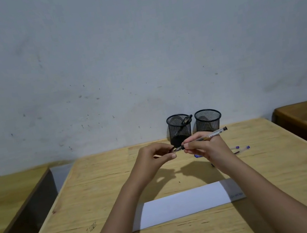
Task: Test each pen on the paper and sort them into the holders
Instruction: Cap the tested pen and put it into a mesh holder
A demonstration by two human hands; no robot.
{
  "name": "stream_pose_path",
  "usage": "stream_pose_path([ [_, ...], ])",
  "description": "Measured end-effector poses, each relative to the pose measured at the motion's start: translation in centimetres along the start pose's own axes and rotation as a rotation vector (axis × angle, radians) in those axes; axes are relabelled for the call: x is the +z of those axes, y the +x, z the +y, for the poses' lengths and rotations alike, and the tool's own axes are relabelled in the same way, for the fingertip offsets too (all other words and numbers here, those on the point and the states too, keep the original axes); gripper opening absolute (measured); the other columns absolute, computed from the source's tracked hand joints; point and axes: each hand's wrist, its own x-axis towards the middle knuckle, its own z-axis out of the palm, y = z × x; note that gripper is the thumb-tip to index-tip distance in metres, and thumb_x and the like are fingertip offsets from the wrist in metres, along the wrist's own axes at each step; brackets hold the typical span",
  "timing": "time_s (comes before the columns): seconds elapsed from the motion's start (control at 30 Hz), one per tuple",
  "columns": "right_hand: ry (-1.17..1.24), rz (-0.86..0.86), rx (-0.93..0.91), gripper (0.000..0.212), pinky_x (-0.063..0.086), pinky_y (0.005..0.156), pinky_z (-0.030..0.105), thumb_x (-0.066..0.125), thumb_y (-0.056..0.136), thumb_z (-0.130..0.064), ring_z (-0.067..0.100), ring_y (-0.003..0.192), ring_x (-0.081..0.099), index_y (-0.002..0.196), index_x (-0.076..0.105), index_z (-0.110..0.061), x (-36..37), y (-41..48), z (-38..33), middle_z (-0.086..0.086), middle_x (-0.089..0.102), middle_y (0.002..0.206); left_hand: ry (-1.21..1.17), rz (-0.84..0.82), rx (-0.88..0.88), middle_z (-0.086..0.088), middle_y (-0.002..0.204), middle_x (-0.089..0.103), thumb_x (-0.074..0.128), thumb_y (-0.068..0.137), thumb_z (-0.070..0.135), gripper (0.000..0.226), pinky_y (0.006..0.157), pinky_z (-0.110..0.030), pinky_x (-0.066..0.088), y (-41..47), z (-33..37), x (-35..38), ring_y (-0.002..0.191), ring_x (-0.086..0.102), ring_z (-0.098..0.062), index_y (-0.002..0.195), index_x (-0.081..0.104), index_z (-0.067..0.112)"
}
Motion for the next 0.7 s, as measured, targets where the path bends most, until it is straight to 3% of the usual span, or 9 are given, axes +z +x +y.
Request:
stream_pose_path([
  [0.13,-0.002,-0.019,-0.003,0.009,0.053,0.059,0.018,0.062,0.074,0.015,0.017,0.059,0.067,0.08,0.064,0.009,0.0,-0.3,-0.3,0.011,0.068,0.064,-0.051,0.003,0.022,0.009,0.079,0.072,0.077,0.074,0.012,0.019,0.072,-0.027,0.054,0.0,0.9,0.7,0.073,0.065,-0.007,0.082,0.072,0.029],
  [0.27,0.01,-0.002,-0.023,0.01,0.054,0.061,0.018,0.064,0.075,0.011,0.017,0.062,0.069,0.08,0.065,0.002,-0.3,-0.7,-0.5,0.008,0.07,0.066,-0.302,0.083,-0.076,-0.005,0.082,0.072,0.078,0.07,0.004,0.02,0.072,-0.021,0.055,0.0,1.3,0.9,0.074,0.065,-0.011,0.088,0.073,0.009],
  [0.47,0.13,0.029,-0.006,0.014,0.055,0.059,0.018,0.061,0.075,0.016,0.018,0.061,0.069,0.08,0.062,0.003,-0.3,-1.6,-0.6,0.009,0.071,0.068,-0.6,0.094,-0.174,-0.011,0.08,0.072,0.068,0.077,-0.004,0.017,0.07,-0.017,0.055,-0.4,1.5,1.9,0.071,0.069,-0.014,0.094,0.069,-0.003],
  [0.7,0.161,0.054,-0.046,0.015,0.056,0.06,0.018,0.059,0.076,0.017,0.018,0.06,0.07,0.08,0.06,0.003,0.1,-2.0,-1.3,0.008,0.071,0.064,-0.585,0.132,-0.111,-0.014,0.08,0.069,0.068,0.077,-0.006,0.013,0.071,-0.018,0.056,-0.2,2.8,2.6,0.069,0.069,-0.013,0.086,0.07,0.002],
])
